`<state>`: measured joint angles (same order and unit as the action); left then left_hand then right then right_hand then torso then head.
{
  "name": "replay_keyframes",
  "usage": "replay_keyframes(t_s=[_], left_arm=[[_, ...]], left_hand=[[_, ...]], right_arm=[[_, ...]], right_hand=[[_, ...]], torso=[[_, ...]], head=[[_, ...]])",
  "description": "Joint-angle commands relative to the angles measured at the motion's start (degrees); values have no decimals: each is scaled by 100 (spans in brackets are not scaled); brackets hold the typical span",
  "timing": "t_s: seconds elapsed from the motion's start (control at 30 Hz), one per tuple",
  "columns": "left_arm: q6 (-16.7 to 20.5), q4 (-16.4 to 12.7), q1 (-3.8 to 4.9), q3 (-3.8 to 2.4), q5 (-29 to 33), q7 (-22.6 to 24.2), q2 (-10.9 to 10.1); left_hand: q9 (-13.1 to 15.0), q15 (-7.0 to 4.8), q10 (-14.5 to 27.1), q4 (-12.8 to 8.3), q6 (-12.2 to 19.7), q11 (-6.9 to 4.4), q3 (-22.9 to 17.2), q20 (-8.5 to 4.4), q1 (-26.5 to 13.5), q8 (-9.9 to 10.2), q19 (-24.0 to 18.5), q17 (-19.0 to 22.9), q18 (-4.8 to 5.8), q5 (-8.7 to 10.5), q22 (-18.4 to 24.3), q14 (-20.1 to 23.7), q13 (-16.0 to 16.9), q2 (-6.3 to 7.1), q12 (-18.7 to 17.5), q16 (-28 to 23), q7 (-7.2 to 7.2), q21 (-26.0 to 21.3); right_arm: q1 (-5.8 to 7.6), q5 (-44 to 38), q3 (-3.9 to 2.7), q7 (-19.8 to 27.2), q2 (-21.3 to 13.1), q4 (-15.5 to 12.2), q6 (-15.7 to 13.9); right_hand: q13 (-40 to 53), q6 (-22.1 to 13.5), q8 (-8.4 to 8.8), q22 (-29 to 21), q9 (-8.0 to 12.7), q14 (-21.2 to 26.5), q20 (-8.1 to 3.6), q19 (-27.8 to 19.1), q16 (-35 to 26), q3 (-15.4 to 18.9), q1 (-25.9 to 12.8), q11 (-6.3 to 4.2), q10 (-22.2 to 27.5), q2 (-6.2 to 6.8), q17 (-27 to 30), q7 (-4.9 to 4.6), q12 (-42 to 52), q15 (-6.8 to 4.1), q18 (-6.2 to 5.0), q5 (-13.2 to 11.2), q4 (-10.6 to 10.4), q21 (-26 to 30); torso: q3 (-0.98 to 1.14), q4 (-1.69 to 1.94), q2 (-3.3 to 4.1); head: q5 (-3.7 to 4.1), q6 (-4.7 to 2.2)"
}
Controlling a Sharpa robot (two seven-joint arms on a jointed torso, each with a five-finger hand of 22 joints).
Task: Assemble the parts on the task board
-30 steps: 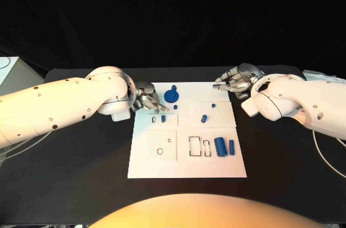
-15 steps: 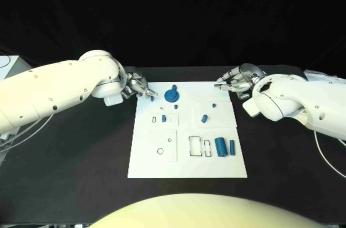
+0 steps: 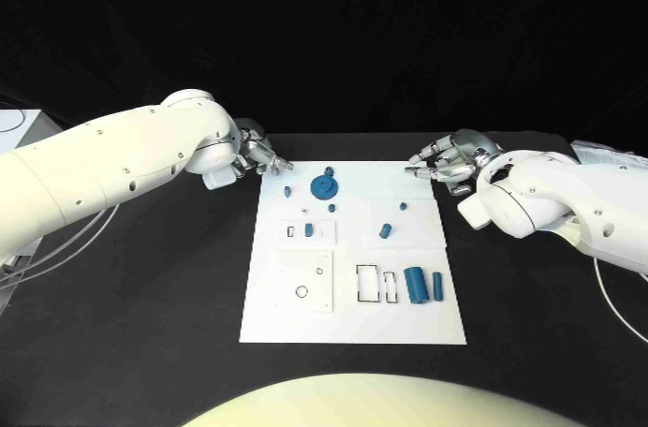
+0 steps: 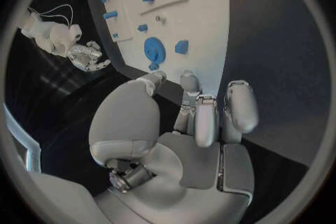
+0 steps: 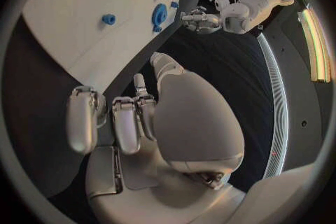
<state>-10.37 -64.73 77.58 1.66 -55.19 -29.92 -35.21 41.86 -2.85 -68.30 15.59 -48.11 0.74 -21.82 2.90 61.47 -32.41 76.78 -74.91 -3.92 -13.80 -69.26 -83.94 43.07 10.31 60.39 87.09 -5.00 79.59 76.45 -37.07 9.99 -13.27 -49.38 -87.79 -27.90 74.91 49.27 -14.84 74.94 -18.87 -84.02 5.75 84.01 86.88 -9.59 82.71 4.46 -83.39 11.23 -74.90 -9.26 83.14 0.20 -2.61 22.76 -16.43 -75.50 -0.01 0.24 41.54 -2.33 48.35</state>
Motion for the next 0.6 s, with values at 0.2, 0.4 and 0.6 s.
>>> replay_keyframes(t_s=[0.2,0.4,0.6], left_arm=[[-261,282,4,7,10,80,188],[-412,352,1,23,2,76,243],[-595,393,0,42,-64,61,276]], left_hand=[[-54,49,-18,76,-19,39,85,59,30,36,7,-1009,-73,5,-36,-435,28,20,59,19,-47,8],[-73,44,-12,94,-124,26,186,67,6,-11,8,-1019,-74,18,-44,-438,32,39,87,27,-23,11],[-74,42,-16,97,-139,22,206,66,-1,-21,13,-1028,-73,22,-53,-441,44,41,100,32,-18,16]], right_arm=[[-3,2,-1,93,-11,-31,57],[-3,2,-1,91,-16,-38,55],[-3,2,-1,104,-11,-39,38]], right_hand=[[765,-27,-31,528,-6,-428,-1,-7,-19,-28,-50,-14,42,5,-857,1,-35,-28,-79,21,6,35],[765,-27,-31,528,-6,-428,-1,-7,-19,-28,-50,-14,42,5,-857,1,-35,-28,-79,21,6,35],[765,-27,-31,528,-6,-428,-1,-7,-19,-28,-50,-14,42,5,-857,1,-35,-28,-79,21,6,35]], torso=[[-34,-37,56],[-38,-32,60],[-35,-30,55]], head=[[-35,-29],[-40,-21],[-51,-24]])
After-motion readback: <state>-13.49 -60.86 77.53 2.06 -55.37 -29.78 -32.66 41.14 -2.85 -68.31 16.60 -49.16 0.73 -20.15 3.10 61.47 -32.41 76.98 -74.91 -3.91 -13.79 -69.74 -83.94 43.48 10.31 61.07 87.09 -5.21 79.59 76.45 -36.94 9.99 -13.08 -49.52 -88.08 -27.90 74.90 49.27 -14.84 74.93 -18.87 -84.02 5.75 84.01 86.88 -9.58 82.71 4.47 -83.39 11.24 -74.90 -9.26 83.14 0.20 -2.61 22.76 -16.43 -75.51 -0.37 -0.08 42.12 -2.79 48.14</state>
